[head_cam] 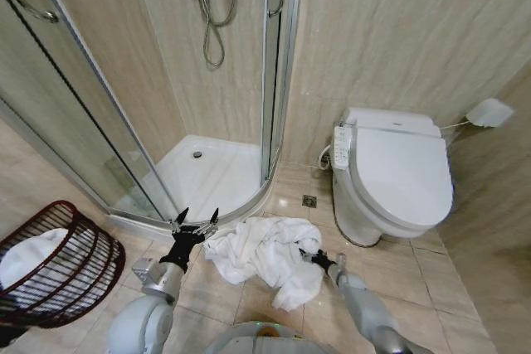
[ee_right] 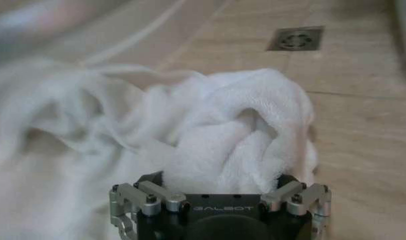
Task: Discard the used towel into the hamper.
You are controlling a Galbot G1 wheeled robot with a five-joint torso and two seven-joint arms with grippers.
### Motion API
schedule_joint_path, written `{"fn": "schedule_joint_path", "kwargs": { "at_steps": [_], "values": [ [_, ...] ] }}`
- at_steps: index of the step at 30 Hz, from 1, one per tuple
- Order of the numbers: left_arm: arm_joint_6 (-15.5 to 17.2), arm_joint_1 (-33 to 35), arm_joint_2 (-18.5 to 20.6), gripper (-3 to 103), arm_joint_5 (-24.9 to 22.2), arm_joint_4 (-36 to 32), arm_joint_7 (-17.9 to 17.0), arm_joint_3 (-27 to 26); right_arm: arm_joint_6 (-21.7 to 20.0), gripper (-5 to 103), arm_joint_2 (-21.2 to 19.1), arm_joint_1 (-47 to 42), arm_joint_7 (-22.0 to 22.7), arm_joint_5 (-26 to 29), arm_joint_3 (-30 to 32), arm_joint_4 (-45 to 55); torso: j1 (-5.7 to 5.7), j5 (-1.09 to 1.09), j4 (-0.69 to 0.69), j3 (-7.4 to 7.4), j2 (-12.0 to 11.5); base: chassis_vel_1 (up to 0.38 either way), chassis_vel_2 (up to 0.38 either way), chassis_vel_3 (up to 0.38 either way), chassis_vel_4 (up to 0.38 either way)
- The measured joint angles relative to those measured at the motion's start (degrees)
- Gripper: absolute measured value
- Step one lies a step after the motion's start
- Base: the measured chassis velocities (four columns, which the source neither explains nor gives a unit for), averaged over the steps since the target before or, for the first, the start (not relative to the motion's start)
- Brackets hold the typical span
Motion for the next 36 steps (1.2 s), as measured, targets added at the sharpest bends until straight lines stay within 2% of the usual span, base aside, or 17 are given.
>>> {"fn": "schedule_joint_path", "kwargs": {
  "at_steps": [1,2,3,4,6,9,12,14,17,18,21,24,25,27,30,33,36],
  "values": [
    [0.0,0.0,0.0,100,0.0,0.0,0.0,-0.01,0.09,100,0.16,0.07,3.0,-1.18,0.01,0.06,0.0,0.02,0.0,0.0,0.0,0.0,0.0,0.0,0.0],
    [0.0,0.0,0.0,100,0.0,0.0,0.0,-0.01,0.09,100,0.16,0.07,3.0,-1.18,0.01,0.06,0.0,0.02,0.0,0.0,0.0,0.0,0.0,0.0,0.0],
    [0.0,0.0,0.0,100,0.0,0.0,0.0,0.0,0.41,102,0.38,0.39,7.41,-2.54,0.0,-0.12,0.0,0.01,0.0,0.01,0.0,0.0,0.0,0.0,0.0],
    [0.0,0.0,0.0,100,0.0,0.0,0.0,0.0,0.31,99,0.45,0.84,10.62,-3.29,0.04,-0.4,0.0,0.01,0.01,0.0,0.0,0.0,0.0,0.0,0.0],
    [0.0,0.0,0.0,100,0.0,0.0,0.0,0.0,-0.03,97,0.24,0.96,11.31,-3.28,0.0,-0.42,0.0,0.01,0.01,0.0,0.01,0.0,0.0,0.0,0.0],
    [0.0,0.0,-0.01,100,0.0,0.0,0.0,0.0,-0.35,91,-0.32,1.02,10.83,-2.51,-0.09,-0.53,0.0,-0.01,0.0,0.01,0.01,0.0,0.0,0.0,0.0],
    [0.0,0.0,0.0,100,0.0,0.0,0.0,0.0,-1.13,85,-0.65,0.95,7.03,0.64,-0.48,-0.51,0.01,-0.01,-0.01,0.01,0.01,0.0,0.0,0.0,0.0],
    [0.0,0.0,-0.01,100,0.0,0.0,0.0,0.0,-1.22,85,-0.65,0.88,5.76,1.24,-0.64,-0.5,0.01,-0.01,0.0,0.01,0.02,0.0,0.0,0.0,0.0],
    [0.0,0.0,0.0,100,0.0,0.0,0.0,0.0,-0.66,68,-0.16,0.51,3.71,1.78,-0.7,-0.23,0.01,0.0,-0.01,0.01,0.02,0.0,0.0,0.0,0.0],
    [0.0,0.0,0.0,100,0.0,0.0,0.0,0.0,-0.66,68,-0.16,0.51,3.71,1.78,-0.7,-0.23,0.01,0.0,-0.01,0.01,0.02,0.0,0.0,0.0,0.0],
    [0.0,0.0,0.0,100,0.0,0.0,0.0,0.0,0.36,52,-0.07,0.24,3.33,1.83,-0.7,0.01,0.01,0.0,0.0,0.01,0.02,0.0,0.0,0.0,0.0],
    [0.0,0.0,0.0,100,0.0,0.0,0.0,0.0,0.84,47,-0.41,0.12,3.3,1.89,-0.62,0.0,0.01,0.01,0.0,0.01,0.02,0.0,0.0,0.0,0.0],
    [0.0,0.0,0.0,100,0.0,0.0,0.0,0.0,1.06,36,-0.58,0.05,3.3,2.08,-0.57,-0.03,0.01,0.0,0.0,0.01,0.02,0.0,0.0,0.0,0.0],
    [0.0,0.0,0.0,100,0.0,0.0,0.0,0.0,1.23,36,-0.77,-0.09,3.29,2.26,-0.54,-0.03,0.01,0.01,0.0,0.01,0.02,0.0,0.0,0.0,0.0],
    [0.0,0.0,-0.01,100,0.0,0.0,0.0,0.0,1.68,22,-1.19,-0.59,3.22,2.68,-0.46,0.03,0.01,0.01,0.0,0.01,0.02,0.0,0.0,0.0,0.0],
    [0.0,0.0,0.0,100,0.0,0.0,0.0,0.0,1.88,16,-1.35,-0.86,3.2,3.04,-0.42,0.12,0.01,0.0,0.0,0.01,0.02,0.0,0.0,0.0,0.0],
    [0.0,0.0,0.0,100,0.0,0.0,0.0,0.0,2.01,14,-1.41,-1.01,3.44,2.85,-0.38,0.23,0.01,0.0,0.0,0.01,0.02,0.0,0.0,0.0,0.0]
  ]
}}
